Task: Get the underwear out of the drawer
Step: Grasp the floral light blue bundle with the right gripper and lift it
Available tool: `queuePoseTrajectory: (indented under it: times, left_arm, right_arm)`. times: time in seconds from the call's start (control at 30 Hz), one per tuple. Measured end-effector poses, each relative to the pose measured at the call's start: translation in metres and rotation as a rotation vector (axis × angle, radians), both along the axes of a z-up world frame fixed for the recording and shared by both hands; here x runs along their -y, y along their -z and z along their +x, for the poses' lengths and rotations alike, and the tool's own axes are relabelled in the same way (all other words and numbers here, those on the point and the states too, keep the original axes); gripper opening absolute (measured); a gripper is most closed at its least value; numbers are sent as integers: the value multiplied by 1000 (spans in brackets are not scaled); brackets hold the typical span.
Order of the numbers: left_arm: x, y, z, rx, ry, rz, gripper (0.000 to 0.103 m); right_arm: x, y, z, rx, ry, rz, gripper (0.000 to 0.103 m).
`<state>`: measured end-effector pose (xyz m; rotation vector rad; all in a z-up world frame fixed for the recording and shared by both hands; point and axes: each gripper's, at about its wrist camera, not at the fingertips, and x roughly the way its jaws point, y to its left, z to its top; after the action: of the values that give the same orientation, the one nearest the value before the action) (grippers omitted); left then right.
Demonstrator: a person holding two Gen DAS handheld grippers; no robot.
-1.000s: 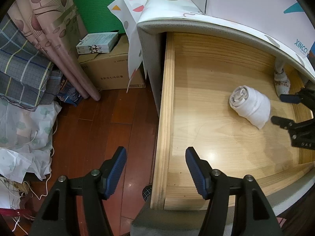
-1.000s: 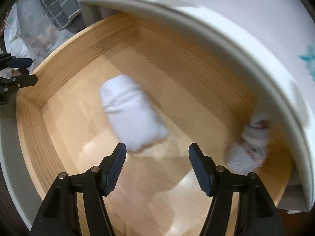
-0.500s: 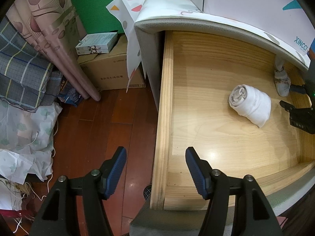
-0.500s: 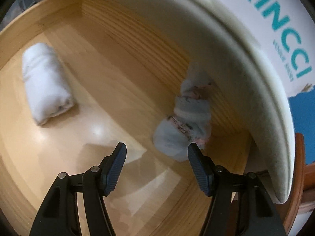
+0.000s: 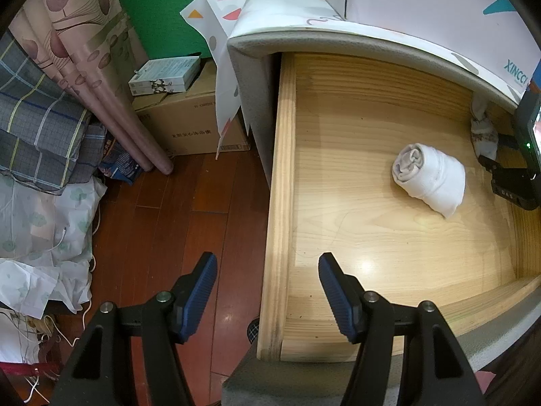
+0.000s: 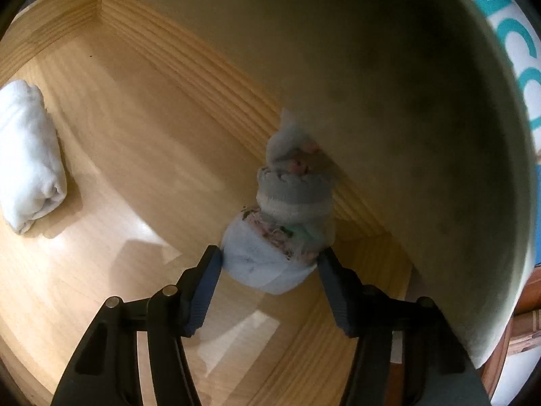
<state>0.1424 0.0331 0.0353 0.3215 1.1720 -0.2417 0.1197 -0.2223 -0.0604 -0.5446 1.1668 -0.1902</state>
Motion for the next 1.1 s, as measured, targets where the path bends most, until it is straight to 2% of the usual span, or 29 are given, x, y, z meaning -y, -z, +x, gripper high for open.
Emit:
queuePoseTrajectory:
  times: [0.17,0.33,0.4,0.53,0.63,0.77,0.9,1.1]
  left_arm:
    - [0,0,0,0,-1,-1,64]
    - [0,1,0,-1,-1,-3,64]
    - [1,1,0,0,-2,-4,64]
    - [1,0,0,-1,-2,-2,64]
    - [1,0,0,0,-2,-3,64]
    - [1,0,0,0,-4,-5,64]
    - [2,-1,0,2,-5,-8,64]
    - [0,-3,1,8,-11,-30,64]
  right_arm:
    - [-12,0,1,12,6,-27,46]
    - [-18,-1,-1,4,3,-31,46]
    - [-40,3,-3,-2,-3,-40,45]
    - [-47,3,-6,-3,-15,-51,44]
    - [-53,3,-7,1,-18,-56,40]
    - [-59,2,-10,-4,-33,-64,29]
    - [-34,9,-27,-17,-46,-71,19]
    - [-22,7,-44,-30,-33,10,16]
